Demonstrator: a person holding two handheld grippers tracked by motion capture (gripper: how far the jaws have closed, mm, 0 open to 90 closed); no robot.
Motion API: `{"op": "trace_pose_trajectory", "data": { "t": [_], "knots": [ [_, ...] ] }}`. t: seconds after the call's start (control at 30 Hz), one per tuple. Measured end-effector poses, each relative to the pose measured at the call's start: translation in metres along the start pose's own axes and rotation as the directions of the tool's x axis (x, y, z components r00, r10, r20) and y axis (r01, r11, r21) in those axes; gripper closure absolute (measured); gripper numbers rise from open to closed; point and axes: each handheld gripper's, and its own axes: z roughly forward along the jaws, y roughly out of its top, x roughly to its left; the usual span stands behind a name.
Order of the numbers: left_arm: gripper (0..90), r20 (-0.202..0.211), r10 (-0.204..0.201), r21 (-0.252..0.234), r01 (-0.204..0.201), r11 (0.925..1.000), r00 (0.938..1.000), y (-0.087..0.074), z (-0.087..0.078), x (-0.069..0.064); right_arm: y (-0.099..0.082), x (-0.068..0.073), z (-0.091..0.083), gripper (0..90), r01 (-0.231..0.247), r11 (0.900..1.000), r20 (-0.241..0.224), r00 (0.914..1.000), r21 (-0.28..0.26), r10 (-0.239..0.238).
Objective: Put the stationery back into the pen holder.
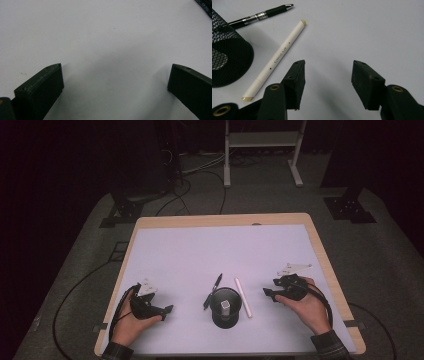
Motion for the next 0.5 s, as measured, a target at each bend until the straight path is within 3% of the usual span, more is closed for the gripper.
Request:
{"op": "trace_pose_trajectory", "data": {
  "t": [0.5],
  "knots": [
    [0.0,0.001,-0.001,0.0,0.001,1.0,1.0,0.0,0.0,0.0,0.022,0.011,0.009,45.1,0.022,0.9997,-0.019,0.9996,-0.012,-0.022]
  ]
}}
